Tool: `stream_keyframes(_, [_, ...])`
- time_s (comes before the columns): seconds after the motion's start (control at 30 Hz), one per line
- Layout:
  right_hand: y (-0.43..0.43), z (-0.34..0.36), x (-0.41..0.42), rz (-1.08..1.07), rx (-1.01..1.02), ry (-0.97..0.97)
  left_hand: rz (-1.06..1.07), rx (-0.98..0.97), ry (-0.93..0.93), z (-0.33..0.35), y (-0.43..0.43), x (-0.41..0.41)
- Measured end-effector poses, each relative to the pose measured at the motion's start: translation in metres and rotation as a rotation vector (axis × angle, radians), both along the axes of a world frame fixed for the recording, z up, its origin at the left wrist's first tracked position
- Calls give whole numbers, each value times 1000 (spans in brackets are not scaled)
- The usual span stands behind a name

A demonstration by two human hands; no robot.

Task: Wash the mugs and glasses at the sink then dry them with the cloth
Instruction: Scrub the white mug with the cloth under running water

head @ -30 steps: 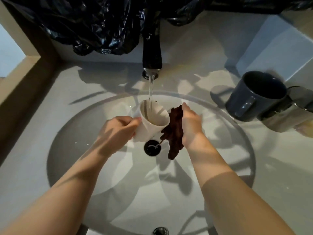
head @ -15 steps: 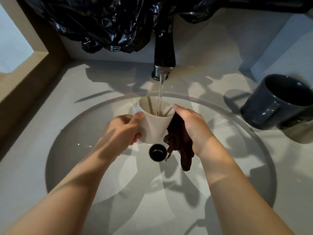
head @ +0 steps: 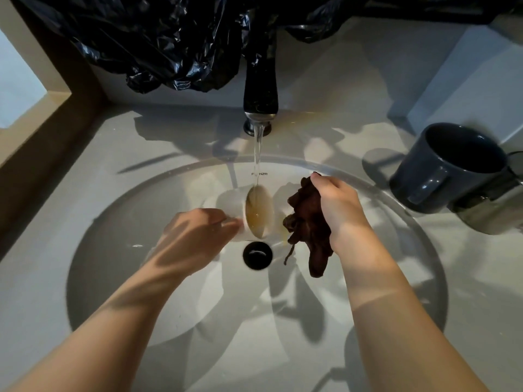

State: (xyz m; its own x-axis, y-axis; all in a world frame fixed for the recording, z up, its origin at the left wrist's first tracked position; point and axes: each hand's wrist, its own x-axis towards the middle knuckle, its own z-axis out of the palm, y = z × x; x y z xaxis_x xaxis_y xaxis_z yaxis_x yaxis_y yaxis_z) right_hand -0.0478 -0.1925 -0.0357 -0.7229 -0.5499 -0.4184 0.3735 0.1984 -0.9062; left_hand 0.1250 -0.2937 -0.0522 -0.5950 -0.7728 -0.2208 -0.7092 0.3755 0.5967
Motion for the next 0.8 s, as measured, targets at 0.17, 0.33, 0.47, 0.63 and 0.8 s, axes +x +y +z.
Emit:
stream_keyframes(0.17, [-1, -2, -2, -27, -24, -34, -158, -266, -41, 10, 2, 6])
stream_keyframes(0.33, [-2, -4, -4, -40, -26, -49, -349, -541, -86, 19, 0, 21])
stream_keyframes(0.47, [-3, -4, -5, -42, -41, -54, -454, -687, -115, 15, -7, 29])
stream_keyframes(0.63, [-2, -4, -6, -37, -38, -54, -491, -742, -98, 14, -10, 29])
stream_keyframes(0.8, [-1, -4, -7, -43, -56, -54, -223, -266, -75, 19, -7, 14])
